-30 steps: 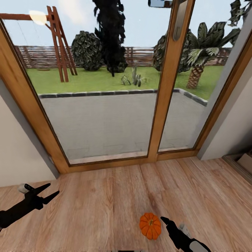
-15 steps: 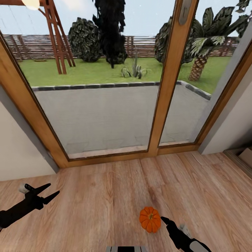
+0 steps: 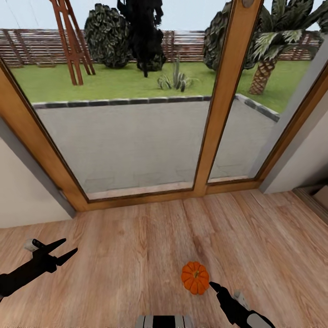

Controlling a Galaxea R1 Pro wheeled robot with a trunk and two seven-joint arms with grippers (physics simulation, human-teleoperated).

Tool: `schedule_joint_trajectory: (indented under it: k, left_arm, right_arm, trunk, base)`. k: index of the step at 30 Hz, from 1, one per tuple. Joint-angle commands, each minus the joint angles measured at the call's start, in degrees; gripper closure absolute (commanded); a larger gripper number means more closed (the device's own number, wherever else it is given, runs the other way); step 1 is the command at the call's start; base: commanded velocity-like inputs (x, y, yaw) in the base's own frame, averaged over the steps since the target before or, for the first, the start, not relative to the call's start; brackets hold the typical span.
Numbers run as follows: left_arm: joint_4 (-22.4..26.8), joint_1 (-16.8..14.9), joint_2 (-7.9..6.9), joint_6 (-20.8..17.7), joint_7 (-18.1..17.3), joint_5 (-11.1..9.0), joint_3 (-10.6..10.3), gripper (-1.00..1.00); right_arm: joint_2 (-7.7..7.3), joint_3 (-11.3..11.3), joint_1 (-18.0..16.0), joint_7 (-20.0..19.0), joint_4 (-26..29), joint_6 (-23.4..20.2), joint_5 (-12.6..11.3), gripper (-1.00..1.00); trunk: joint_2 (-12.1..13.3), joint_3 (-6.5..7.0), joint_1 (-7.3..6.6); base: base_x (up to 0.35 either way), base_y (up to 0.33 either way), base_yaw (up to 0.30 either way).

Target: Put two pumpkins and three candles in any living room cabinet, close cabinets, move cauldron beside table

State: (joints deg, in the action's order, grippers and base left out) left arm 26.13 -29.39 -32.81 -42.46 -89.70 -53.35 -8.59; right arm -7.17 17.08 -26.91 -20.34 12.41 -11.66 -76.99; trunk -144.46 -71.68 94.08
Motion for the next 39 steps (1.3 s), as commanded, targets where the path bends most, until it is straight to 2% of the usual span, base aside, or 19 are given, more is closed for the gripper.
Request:
schedule_joint_trajectory:
  k: [1,11,19,39]
  left_arm:
    - [0.0,0.0,-0.06,-0.6,-0.3,-0.3,-0.4,-1.00]
    - [0.0,0.0,-0.06,-0.6,-0.3,-0.3,-0.4,-1.00]
    - [0.0,0.0,-0.11,-0.7,-0.3,-0.3,-0.2,-1.00]
    - [0.0,0.0,-0.07,-0.7,-0.3,-0.2,-0.4,-1.00]
  right_arm:
    - [-0.03,0.2,0.0,-0.1,0.0,-0.2,-0.4,-1.00]
    - [-0.03,0.2,0.0,-0.1,0.0,-0.2,-0.4,-1.00]
    - [-0.03,0.2,0.0,-0.2,0.0,-0.1,-0.4,-1.00]
    - [-0.03,0.1,0.0,-1.2,0.0,0.6,-0.5,-1.00]
  trunk:
    - [0.0,-0.27,0.01]
    - [-0.2,-2.49,0.27]
    - [-0.2,-2.49,0.27]
    - [-0.2,-2.49,0.27]
  base:
    - [0.000,0.000,0.000]
    - [0.000,0.000,0.000]
    - [0.014,0.003,0.000]
    - [0.151,0.023,0.000]
